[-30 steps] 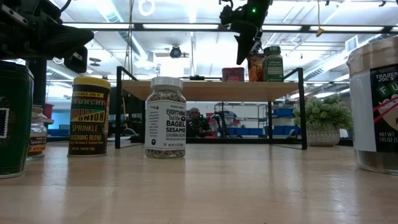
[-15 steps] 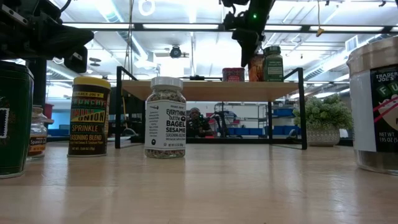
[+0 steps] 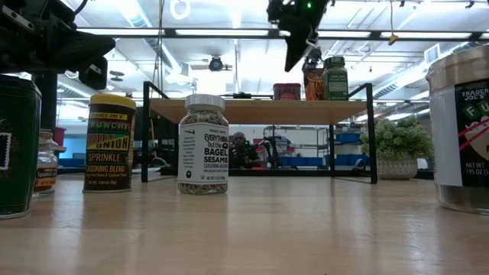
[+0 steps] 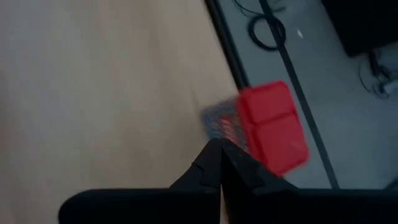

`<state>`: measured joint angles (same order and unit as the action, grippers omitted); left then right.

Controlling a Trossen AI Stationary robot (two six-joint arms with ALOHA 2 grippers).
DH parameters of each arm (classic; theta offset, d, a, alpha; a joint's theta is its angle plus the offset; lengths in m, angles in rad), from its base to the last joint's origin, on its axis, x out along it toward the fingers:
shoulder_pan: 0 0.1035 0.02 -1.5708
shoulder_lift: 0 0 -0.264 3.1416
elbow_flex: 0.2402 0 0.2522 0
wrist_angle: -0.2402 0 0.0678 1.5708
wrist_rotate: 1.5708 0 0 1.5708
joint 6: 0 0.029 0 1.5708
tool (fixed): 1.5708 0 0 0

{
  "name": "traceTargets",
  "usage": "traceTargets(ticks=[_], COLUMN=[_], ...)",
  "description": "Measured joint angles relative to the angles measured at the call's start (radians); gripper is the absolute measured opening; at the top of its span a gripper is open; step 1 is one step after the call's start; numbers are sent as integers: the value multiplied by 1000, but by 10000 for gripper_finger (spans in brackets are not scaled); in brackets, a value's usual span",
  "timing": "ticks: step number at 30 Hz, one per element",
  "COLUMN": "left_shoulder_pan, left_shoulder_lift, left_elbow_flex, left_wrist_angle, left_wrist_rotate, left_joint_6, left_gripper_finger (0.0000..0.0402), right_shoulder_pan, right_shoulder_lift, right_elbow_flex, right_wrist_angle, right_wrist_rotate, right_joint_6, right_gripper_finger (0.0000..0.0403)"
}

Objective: Shelf spices
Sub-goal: Put the yellow seasoning bottle on the shelf

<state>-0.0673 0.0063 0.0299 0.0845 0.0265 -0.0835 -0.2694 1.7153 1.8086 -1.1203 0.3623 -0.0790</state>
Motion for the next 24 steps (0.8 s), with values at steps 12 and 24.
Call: traceTargets(ticks=[12,24], left_shoulder_pan=[0,0], left_shoulder_lift=[0,0], left_elbow_flex=[0,0], left_wrist_angle=[0,2], left_wrist_rotate=[0,0], left_joint_6=[0,0], left_gripper_finger=[7,7], right_shoulder_pan=[112,356], right_shoulder_lift=[0,-81], right_elbow_flex=[73,13], right_wrist_angle=[-39,-94], right_wrist_rotate=[1,106], right_joint_6=[71,331], right_gripper_finger=[0,0])
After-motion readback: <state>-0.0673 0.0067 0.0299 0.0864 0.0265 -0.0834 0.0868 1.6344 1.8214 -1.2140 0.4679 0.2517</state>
